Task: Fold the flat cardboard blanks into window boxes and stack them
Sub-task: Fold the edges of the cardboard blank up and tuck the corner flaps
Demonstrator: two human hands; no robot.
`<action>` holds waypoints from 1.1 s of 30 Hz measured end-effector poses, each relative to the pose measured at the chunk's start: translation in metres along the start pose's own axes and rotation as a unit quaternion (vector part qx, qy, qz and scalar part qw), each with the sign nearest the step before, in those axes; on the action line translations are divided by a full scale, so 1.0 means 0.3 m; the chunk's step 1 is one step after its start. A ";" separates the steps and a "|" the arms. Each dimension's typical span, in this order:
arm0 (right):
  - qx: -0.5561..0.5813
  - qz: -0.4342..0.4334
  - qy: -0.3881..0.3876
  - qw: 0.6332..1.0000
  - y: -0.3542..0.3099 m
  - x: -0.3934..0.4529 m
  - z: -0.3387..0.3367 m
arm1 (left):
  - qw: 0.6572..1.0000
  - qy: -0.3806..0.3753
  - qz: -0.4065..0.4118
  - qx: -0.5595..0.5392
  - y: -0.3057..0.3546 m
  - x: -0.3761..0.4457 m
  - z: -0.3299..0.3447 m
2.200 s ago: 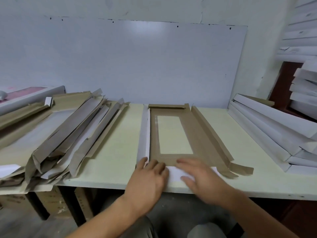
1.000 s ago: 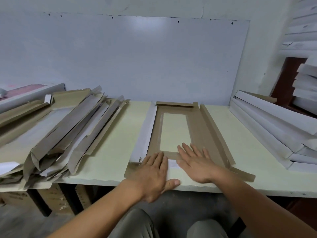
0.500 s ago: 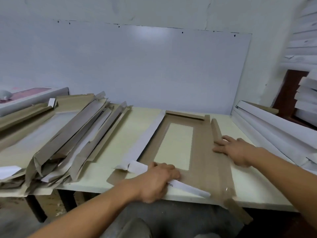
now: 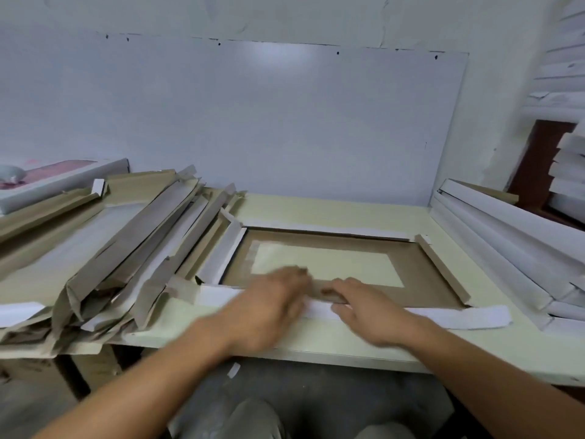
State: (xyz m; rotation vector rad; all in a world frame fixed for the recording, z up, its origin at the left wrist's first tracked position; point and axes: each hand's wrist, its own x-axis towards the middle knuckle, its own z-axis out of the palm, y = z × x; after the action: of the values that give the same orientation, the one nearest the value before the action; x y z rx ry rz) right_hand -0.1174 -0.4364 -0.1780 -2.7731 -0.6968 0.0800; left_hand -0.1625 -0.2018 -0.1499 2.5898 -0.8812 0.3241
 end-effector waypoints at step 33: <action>-0.125 -0.031 0.020 0.992 0.278 -0.118 -0.090 | 0.959 -0.096 -0.078 0.253 -0.393 -0.027 -0.054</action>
State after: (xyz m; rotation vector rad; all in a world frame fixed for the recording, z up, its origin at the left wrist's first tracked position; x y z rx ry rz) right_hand -0.1075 -0.5305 -0.1762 -2.9761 -0.8328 -0.0802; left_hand -0.0967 -0.1047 -0.1712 3.1900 -0.7193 0.2850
